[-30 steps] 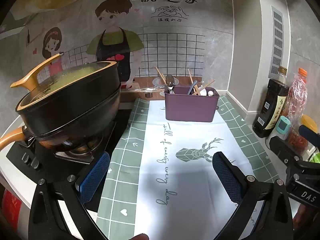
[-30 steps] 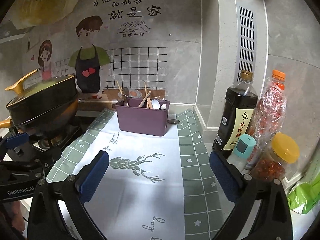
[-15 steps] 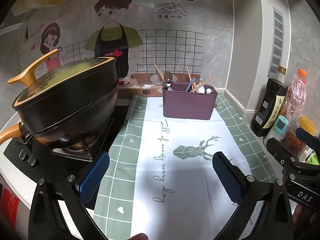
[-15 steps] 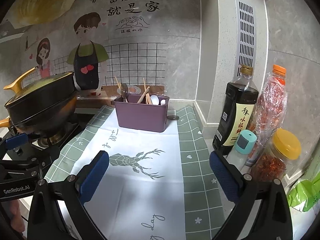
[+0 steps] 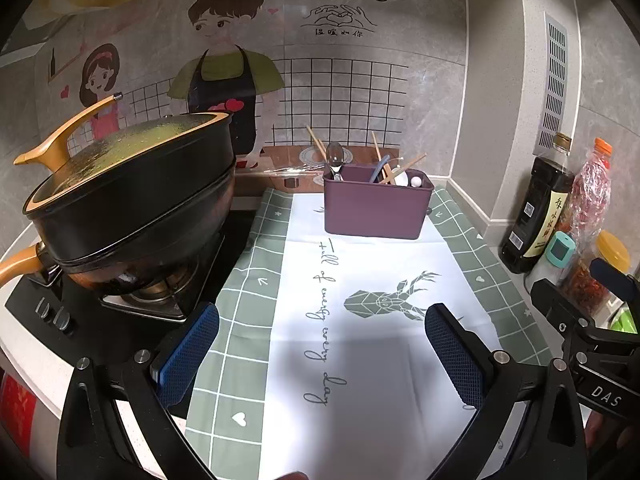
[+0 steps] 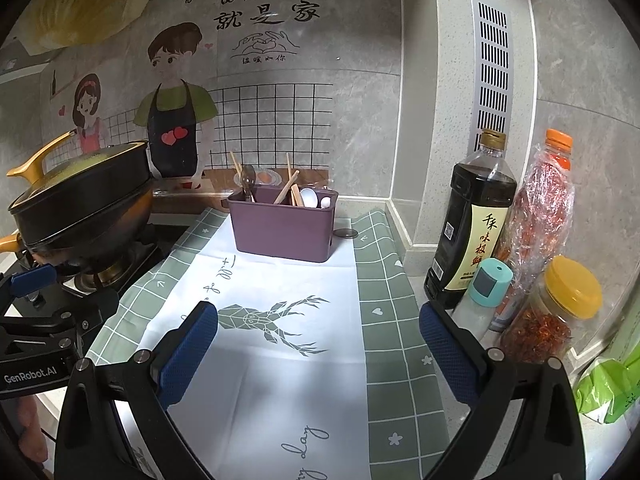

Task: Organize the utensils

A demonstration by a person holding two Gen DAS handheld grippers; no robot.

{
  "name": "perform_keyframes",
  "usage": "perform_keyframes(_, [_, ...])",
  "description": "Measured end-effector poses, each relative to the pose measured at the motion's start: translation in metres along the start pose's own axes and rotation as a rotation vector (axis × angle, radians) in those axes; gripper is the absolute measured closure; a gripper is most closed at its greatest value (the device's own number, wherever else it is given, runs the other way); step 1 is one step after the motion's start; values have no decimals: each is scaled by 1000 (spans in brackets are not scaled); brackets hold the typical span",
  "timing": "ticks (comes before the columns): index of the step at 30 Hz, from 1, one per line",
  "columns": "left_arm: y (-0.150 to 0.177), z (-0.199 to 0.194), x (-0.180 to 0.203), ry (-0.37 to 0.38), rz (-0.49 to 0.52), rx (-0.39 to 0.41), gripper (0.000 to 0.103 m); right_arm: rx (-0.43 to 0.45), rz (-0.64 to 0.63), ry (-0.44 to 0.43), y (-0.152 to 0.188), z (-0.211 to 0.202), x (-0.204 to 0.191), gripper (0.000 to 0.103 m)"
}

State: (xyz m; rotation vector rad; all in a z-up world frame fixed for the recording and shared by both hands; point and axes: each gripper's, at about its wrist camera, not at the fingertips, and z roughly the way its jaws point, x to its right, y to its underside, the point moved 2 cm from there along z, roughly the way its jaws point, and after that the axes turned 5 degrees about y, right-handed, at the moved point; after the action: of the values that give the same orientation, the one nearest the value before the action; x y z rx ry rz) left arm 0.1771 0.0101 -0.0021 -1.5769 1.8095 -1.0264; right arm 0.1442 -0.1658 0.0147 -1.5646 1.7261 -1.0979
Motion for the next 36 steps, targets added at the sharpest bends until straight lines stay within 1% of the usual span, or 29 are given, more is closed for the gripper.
perform_keyframes(17, [-3, 2, 0, 7, 10, -6, 1, 1, 4, 11, 0, 1, 1, 3])
perform_keyframes(36, [-4, 5, -2, 3, 14, -6, 1, -11, 9, 3, -1, 7, 2, 2])
